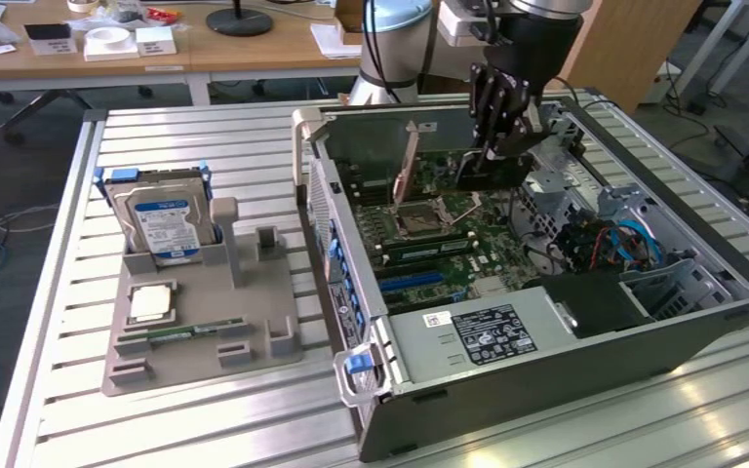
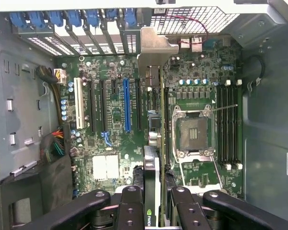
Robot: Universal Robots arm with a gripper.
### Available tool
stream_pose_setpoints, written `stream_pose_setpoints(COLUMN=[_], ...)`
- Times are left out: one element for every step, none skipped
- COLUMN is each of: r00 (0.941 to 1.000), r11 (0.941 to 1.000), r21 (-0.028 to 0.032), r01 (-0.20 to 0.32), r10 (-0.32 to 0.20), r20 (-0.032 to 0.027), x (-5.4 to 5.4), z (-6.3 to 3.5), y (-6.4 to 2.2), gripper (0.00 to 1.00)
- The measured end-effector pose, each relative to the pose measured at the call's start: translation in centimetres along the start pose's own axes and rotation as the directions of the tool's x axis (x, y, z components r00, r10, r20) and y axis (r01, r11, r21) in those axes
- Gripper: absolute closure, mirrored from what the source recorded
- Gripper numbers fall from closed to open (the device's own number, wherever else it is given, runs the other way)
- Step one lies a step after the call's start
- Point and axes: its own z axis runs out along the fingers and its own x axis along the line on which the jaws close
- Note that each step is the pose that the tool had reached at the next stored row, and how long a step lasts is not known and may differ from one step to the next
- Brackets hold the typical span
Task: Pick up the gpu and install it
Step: 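Insert the gpu into the slot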
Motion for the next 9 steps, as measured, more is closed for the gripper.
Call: stream_pose_setpoints(r00=[1.0, 1.0, 1.0, 1.0, 1.0, 1.0, 1.0, 1.0, 1.0], r11=[1.0, 1.0, 1.0, 1.0, 1.0, 1.0, 1.0, 1.0, 1.0], r21=[0.0, 0.0001, 0.0001, 0.0001, 0.0001, 0.0002, 0.0002, 0.0001, 0.0001], r01=[0.0, 0.0, 0.0, 0.0, 0.0, 0.0, 0.0, 0.0, 0.0], r10=[0.0, 0.0, 0.0, 0.0, 0.0, 0.0, 0.0, 0.0, 0.0], r20=[0.0001, 0.0002, 0.0002, 0.0002, 0.0003, 0.0005, 0.0004, 0.0002, 0.0001], x=[0.0, 0.0, 0.0, 0.0, 0.0, 0.0, 0.0, 0.0, 0.01], z=[0.05, 0.06, 0.07, 0.07, 0.09, 0.14, 0.18, 0.22, 0.24], y=[0.0, 0.0, 0.0, 0.0, 0.0, 0.0, 0.0, 0.0, 0.0], gripper=[0.73, 0.73, 0.73, 0.73, 0.73, 0.73, 0.73, 0.73, 0.73])
